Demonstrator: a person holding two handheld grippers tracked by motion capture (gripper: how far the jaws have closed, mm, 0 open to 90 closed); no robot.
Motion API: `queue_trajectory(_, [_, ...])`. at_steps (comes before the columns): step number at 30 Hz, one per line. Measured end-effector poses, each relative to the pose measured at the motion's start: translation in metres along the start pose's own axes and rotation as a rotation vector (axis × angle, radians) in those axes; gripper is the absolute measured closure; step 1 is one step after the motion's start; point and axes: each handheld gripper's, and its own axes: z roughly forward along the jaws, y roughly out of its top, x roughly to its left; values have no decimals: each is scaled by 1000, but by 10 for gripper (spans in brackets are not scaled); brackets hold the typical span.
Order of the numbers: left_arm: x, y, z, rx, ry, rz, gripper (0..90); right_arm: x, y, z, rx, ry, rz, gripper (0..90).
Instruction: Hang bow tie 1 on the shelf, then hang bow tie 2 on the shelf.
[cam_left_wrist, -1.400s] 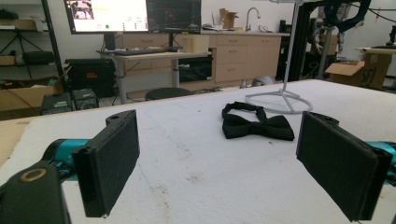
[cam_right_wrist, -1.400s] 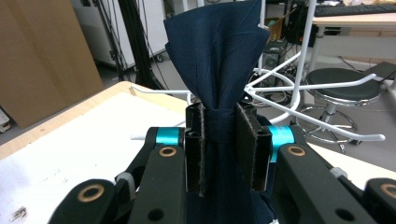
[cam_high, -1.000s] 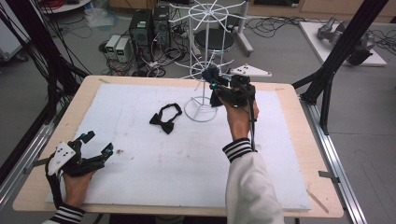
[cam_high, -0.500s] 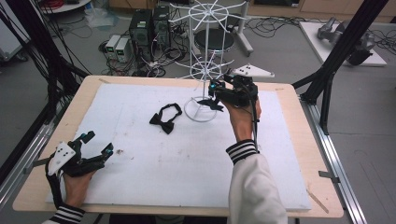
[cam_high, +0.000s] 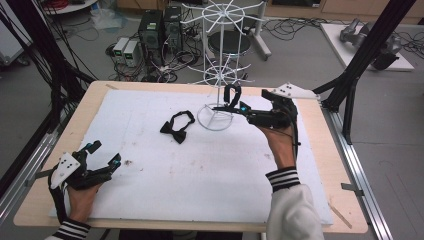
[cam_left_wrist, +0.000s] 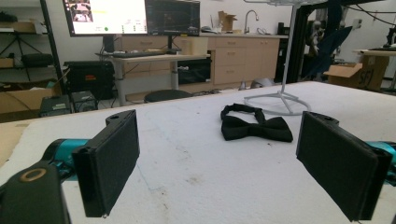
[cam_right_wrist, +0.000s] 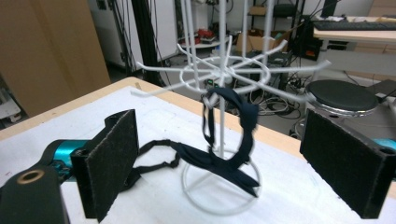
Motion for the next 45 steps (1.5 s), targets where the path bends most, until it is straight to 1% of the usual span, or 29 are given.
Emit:
queue_trajectory(4, [0, 0, 0, -1, 0, -3, 138, -5, -18, -17, -30, -16, -1, 110])
queue_trajectory(6, [0, 0, 0, 0, 1, -4, 138, -7, -26, -23, -34, -26, -3, 110])
queue_trajectory(9, [0, 0, 0, 0, 1, -3, 138, -8, -38, -31, -39, -38, -20, 111])
queue_trajectory(12, [0, 0, 0, 0, 1, -4, 138, -7, -50, -39, -50, -44, -26, 111])
queue_trajectory(13, [0, 0, 0, 1, 3, -6, 138, -5, -54, -42, -64, -54, -35, 111])
queue_trajectory(15, [0, 0, 0, 2, 3, -6, 138, -1, -64, -48, -78, -69, -39, 111])
queue_trajectory(17, [0, 0, 0, 1, 3, -2, 138, 1, -76, -53, -95, -60, -38, 112])
queue_trajectory(19, [0, 0, 0, -1, 4, -4, 138, 2, -88, -59, -118, -64, -34, 111])
queue_trajectory(21, [0, 0, 0, -1, 6, -5, 138, 2, -100, -63, -128, -67, -32, 111])
queue_trajectory(22, [0, 0, 0, 0, 7, -5, 138, 1, -104, -63, -122, -66, -32, 111])
queue_trajectory(23, [0, 0, 0, -1, 7, -3, 138, -1, -106, -64, -100, -61, -34, 111])
queue_trajectory(24, [0, 0, 0, -3, 9, 0, 138, -1, -107, -66, -94, -72, -41, 111])
queue_trajectory(25, [-1, 0, 0, 1, 11, 4, 138, -2, -108, -68, -112, -83, -43, 111])
queue_trajectory(27, [-1, 0, 0, 0, 12, 4, 138, -3, -112, -71, -136, -72, -27, 111])
queue_trajectory(29, [-1, 0, 0, -2, 13, 3, 138, -3, -117, -73, -148, -66, -19, 111])
queue_trajectory(32, [-1, 0, 0, -2, 14, 3, 138, -3, -126, -72, -140, -57, -8, 111])
queue_trajectory(34, [-1, 0, 0, 0, 12, 5, 138, -4, -133, -70, -133, -54, -10, 111])
queue_trajectory(37, [-1, 0, 0, -2, 13, 1, 137, -4, -137, -64, -56, -55, 7, 111])
queue_trajectory(38, [-1, 0, 0, -4, 12, 0, 137, -4, -137, -63, -46, -58, 4, 111])
queue_trajectory(39, [-1, 0, 0, -3, 12, -1, 137, -3, -137, -62, -45, -59, 0, 111])
queue_trajectory(41, [0, 0, 0, 1, 14, -1, 137, 0, -137, -61, -45, -47, -1, 111])
queue_trajectory(42, [0, 0, 0, 4, 12, 0, 137, 0, -137, -60, -48, -46, -12, 111])
queue_trajectory(45, [1, 0, 0, 1, 15, -13, 136, 2, -137, -61, -35, -45, -11, 111])
